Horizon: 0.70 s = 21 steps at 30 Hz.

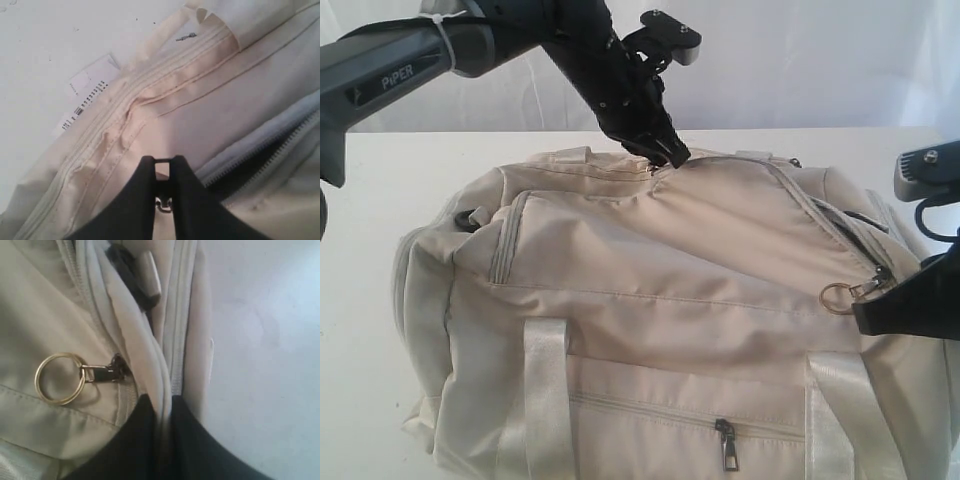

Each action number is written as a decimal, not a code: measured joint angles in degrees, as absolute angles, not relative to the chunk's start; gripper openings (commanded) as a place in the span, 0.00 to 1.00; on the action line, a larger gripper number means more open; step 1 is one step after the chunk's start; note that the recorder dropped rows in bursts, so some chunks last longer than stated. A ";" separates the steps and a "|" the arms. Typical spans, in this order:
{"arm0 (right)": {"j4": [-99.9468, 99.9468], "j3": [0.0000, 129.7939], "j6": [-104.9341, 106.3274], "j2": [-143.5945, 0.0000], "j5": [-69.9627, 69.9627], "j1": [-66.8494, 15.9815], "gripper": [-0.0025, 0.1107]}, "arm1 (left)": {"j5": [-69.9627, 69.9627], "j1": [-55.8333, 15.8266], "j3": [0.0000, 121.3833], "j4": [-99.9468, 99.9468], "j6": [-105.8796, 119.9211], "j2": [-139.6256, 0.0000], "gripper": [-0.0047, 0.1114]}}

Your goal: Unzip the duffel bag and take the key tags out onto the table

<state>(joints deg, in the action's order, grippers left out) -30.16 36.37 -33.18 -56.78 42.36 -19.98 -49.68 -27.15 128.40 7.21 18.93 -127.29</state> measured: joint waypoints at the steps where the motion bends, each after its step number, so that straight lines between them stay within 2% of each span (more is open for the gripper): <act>1: -30.16 36.37 -33.18 -56.78 42.24 -19.98 0.06 | -49.67 -27.15 128.40 7.77 19.18 -127.28 0.04; 3: -30.26 36.48 -33.18 -56.78 42.24 -19.98 0.16 | -49.67 -26.87 128.40 10.16 21.21 -127.06 0.04; 8: -30.15 40.03 -29.64 -56.66 45.08 -19.98 0.57 | -49.08 -26.06 128.40 20.33 27.68 -126.82 0.04; 9: -30.15 41.12 -28.33 -56.64 45.49 -19.98 0.62 | -48.92 -26.06 128.40 21.41 28.26 -126.82 0.04; 16: -30.25 48.70 -23.01 -57.65 39.54 -19.98 0.57 | -47.13 -26.06 128.40 24.49 29.58 -126.82 0.04; 21: -28.69 56.96 -14.64 -66.33 39.30 -19.21 0.57 | -47.11 -26.06 128.40 24.57 29.58 -126.82 0.04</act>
